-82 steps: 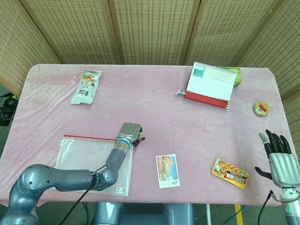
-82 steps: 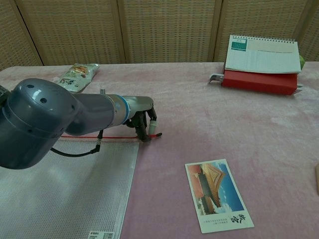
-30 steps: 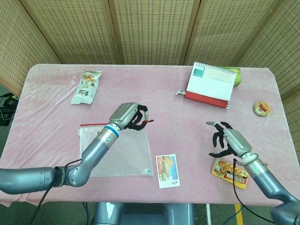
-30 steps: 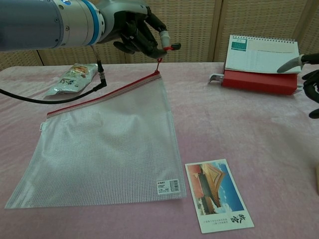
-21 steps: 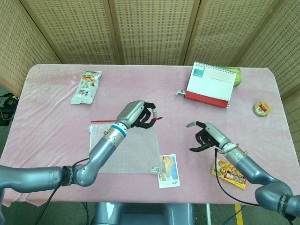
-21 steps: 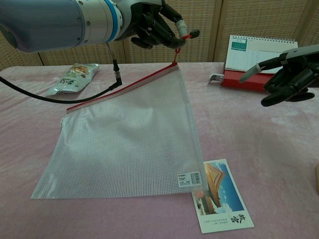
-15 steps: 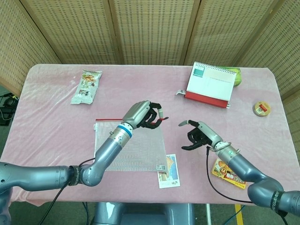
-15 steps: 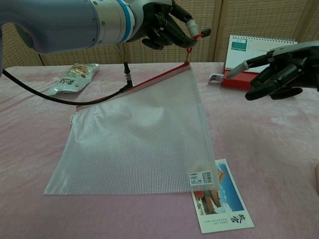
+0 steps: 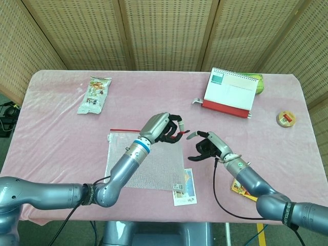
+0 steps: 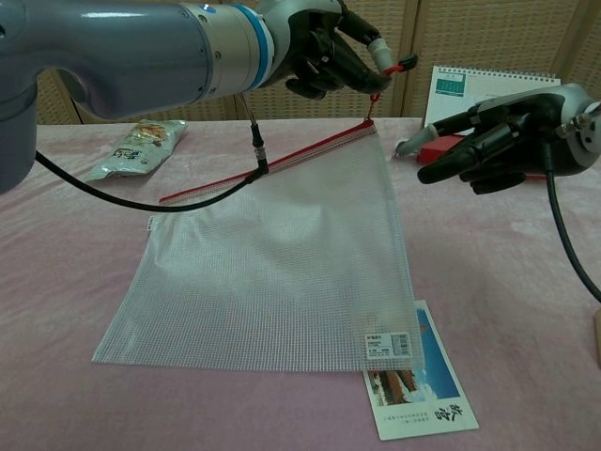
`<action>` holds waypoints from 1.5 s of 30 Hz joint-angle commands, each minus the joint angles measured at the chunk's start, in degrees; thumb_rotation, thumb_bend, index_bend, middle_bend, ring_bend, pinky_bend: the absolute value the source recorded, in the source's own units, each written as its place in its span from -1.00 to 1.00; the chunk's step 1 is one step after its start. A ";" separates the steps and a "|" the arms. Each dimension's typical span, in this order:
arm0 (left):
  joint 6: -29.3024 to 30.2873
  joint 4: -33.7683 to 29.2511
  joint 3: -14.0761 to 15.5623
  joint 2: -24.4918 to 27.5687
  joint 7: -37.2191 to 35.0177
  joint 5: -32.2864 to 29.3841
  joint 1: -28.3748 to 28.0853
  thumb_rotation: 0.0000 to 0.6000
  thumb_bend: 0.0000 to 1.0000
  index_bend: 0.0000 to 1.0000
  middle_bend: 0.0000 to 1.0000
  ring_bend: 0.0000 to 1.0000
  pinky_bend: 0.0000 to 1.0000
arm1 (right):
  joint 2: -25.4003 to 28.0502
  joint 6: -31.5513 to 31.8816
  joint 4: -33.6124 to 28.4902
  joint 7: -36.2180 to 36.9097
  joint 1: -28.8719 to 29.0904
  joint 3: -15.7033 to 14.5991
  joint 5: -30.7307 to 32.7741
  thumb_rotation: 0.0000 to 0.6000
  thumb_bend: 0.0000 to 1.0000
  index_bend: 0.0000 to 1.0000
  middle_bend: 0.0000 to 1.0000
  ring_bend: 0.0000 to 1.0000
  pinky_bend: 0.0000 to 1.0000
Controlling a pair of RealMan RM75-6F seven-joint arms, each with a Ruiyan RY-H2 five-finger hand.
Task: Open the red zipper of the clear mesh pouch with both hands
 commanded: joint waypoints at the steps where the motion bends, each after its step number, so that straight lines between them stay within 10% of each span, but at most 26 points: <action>1: 0.45 0.00 0.14 -0.35 -0.03 0.24 -0.03 1.00 0.69 0.74 0.77 0.83 1.00 | -2.05 3.34 -0.56 -2.98 1.63 -0.61 4.29 1.00 -0.82 -0.21 0.88 0.95 1.00; 12: 1.70 -0.43 0.15 -1.85 -0.77 0.64 0.15 1.00 0.69 0.75 0.77 0.83 1.00 | -6.50 9.09 -1.13 -9.74 4.83 -0.30 14.39 1.00 -0.79 -0.13 0.92 0.96 1.00; 33: 0.83 -1.09 -0.03 -1.63 -1.34 -0.35 0.45 1.00 0.69 0.75 0.77 0.83 1.00 | -8.54 9.82 -0.73 -13.83 5.22 2.75 19.84 1.00 0.49 0.32 0.97 0.99 1.00; 45: -0.33 -0.25 0.26 0.02 -3.38 -0.13 2.27 1.00 0.69 0.75 0.77 0.83 1.00 | -6.83 8.92 -2.05 -10.66 1.36 5.59 17.08 1.00 0.61 0.53 1.00 1.00 1.00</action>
